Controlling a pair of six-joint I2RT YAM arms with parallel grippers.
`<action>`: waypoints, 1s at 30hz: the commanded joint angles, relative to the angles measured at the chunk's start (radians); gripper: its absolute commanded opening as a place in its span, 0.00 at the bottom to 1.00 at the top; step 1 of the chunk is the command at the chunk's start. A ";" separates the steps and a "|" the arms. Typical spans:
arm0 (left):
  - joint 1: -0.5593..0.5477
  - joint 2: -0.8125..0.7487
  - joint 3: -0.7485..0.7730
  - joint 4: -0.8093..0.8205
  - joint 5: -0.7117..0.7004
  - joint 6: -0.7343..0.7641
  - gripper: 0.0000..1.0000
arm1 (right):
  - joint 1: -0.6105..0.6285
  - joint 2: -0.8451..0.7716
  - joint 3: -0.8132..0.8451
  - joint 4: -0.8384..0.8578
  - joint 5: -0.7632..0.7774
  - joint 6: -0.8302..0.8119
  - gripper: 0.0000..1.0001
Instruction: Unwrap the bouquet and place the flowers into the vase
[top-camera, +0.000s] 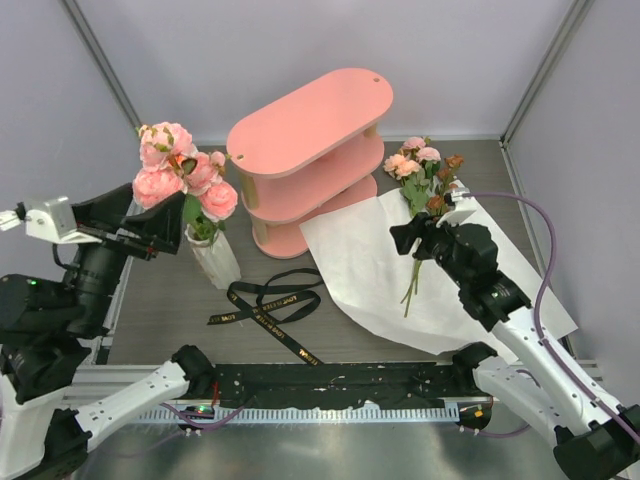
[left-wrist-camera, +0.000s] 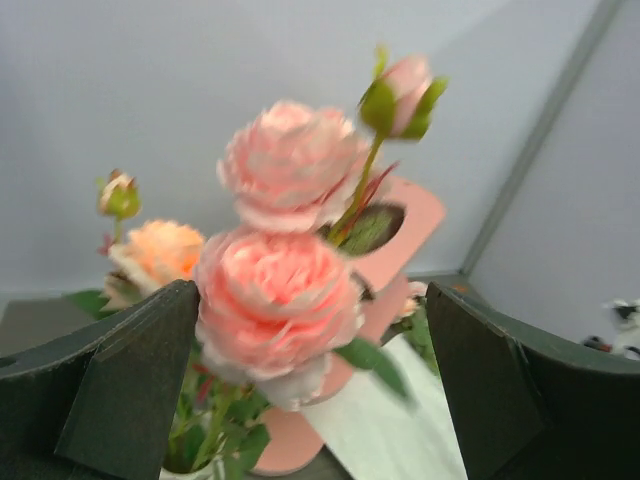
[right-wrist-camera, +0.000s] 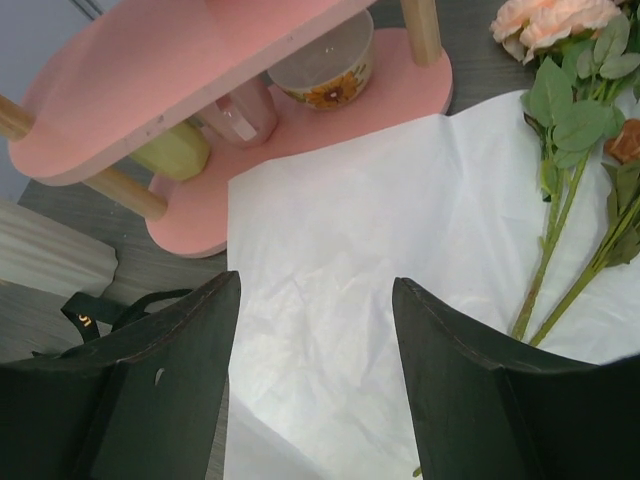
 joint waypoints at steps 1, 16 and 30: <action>0.002 0.056 0.154 -0.015 0.358 0.036 1.00 | 0.003 0.019 0.037 0.030 0.006 0.026 0.68; 0.004 0.603 0.543 -0.095 1.217 -0.166 1.00 | -0.006 0.167 0.127 -0.189 0.317 0.136 0.69; -0.056 0.872 0.442 -0.067 1.209 -0.303 0.99 | -0.307 0.741 0.308 -0.260 0.172 0.133 0.45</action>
